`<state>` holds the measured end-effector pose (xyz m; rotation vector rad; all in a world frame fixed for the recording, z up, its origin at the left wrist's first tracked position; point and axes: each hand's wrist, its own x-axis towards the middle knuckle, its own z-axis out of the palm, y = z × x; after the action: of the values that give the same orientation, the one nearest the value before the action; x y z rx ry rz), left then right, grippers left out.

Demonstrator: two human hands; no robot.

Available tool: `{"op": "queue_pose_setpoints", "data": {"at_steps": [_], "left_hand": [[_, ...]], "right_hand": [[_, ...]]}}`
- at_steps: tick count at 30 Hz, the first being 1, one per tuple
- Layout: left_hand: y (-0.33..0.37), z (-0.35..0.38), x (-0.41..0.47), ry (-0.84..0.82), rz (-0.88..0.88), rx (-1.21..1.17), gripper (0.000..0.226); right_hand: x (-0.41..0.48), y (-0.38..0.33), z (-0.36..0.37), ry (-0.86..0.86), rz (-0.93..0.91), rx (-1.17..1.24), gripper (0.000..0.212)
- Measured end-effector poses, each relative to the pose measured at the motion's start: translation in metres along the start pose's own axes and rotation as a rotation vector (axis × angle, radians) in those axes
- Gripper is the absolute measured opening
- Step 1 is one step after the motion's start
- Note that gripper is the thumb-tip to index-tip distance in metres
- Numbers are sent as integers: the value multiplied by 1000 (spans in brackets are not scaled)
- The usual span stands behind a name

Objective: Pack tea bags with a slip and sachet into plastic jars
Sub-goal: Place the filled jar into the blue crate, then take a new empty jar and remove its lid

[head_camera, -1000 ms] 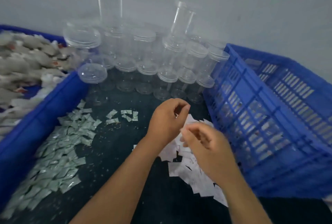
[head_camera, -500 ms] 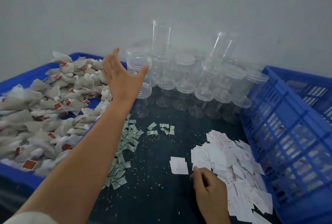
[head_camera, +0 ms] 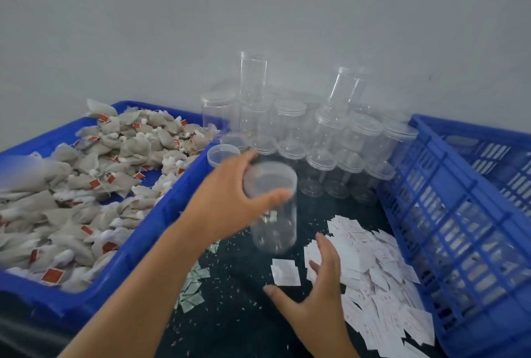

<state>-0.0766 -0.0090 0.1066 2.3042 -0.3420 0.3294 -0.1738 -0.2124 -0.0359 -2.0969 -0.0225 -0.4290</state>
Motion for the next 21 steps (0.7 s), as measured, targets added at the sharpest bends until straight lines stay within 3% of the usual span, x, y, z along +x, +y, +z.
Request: {"op": "queue_pose_setpoints", "data": {"at_steps": [1,3,6,8,10,13,17,19,21], "left_hand": [[1,10,-17,-87,-4,28,113],[-1,27,-47,-248,-10,92,108],[-11,35,-73,-416,12,151,88],[-19,31,-77,-465,70,218,101],[-21,24,-76,-461,175,239,109],[-12,19,-74,-428,312,228,90],[-7,24,-80,-213,279,286,71],[-6,26,-79,-144,156,158,53],[-10,27,-74,-186,-131,-183,46]], "right_hand": [[2,-5,4,-36,24,92,134],[2,-7,11,-90,38,225,136],[-4,0,18,-161,-37,149,117],[-5,4,17,-177,-73,135,112],[-4,5,16,-140,-125,121,105],[-8,4,14,-119,-168,85,103],[-12,2,19,-11,-202,-6,101],[-11,6,21,115,-256,-72,103],[-11,8,16,204,-146,38,107]]}}
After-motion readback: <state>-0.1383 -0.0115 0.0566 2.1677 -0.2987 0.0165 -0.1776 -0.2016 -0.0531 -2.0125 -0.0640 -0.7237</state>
